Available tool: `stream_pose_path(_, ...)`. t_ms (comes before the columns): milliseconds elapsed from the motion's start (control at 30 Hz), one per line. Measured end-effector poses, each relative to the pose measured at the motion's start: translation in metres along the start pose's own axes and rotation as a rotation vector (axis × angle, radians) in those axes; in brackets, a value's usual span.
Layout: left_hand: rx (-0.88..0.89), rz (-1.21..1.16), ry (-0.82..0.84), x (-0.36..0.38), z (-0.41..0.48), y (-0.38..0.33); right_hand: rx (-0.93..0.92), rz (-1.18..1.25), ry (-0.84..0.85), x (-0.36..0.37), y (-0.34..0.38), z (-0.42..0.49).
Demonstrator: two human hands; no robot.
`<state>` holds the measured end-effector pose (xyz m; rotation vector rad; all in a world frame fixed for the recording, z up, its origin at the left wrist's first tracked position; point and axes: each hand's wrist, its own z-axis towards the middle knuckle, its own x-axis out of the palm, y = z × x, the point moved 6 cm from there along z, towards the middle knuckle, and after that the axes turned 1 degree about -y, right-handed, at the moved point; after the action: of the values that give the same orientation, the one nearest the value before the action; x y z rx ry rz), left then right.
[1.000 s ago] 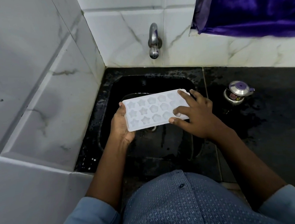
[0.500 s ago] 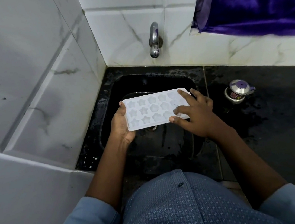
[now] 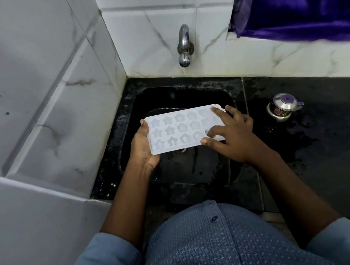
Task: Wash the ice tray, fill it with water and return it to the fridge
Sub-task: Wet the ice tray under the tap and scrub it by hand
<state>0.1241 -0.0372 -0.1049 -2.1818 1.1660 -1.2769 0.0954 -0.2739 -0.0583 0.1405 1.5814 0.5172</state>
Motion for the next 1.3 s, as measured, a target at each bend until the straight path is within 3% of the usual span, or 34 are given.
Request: stream_pose_path(1300,0.035,0.038,0.014,0.003,0.007,0.003,0.004,-0.054,-0.019,-0.004,-0.006,-0.002)
